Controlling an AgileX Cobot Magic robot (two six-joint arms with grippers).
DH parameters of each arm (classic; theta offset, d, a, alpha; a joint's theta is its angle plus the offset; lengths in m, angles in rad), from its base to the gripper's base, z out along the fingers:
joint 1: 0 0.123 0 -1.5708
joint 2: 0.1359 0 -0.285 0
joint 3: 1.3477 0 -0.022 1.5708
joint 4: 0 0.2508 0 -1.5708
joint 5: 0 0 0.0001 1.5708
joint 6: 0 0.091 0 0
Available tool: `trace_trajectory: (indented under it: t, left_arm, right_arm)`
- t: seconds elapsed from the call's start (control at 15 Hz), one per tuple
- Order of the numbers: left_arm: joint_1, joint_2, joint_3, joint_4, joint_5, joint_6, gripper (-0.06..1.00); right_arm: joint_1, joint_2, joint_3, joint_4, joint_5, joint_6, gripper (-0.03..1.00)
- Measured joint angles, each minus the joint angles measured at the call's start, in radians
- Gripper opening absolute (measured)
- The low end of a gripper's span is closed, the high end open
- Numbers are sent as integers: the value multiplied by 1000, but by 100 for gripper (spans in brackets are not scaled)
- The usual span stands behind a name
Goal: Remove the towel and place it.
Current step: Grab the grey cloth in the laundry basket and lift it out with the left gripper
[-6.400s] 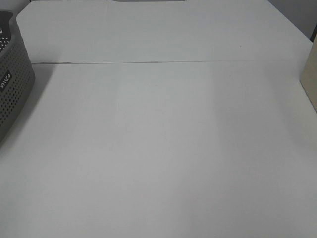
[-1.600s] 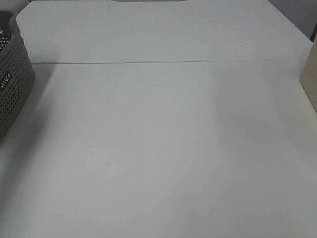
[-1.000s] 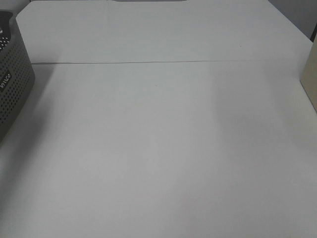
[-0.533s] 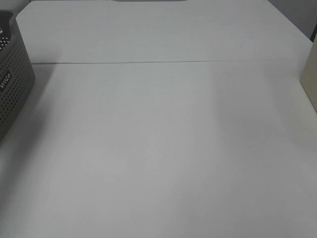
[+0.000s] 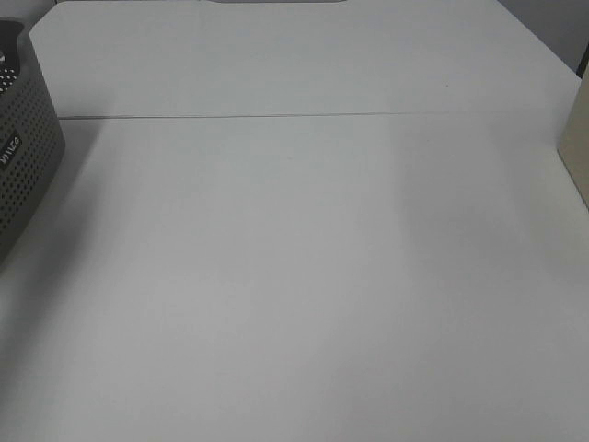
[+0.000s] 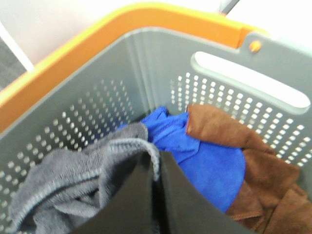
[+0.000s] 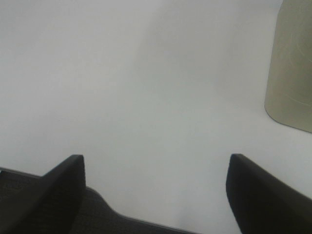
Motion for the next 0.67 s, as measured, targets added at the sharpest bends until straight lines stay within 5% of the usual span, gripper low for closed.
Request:
trace_trajectory:
  t: [0.67]
  left_arm:
    - [-41, -277, 0, -34, -175, 273, 0]
  right_arm:
    - [0, 0, 0, 0, 0, 0, 76]
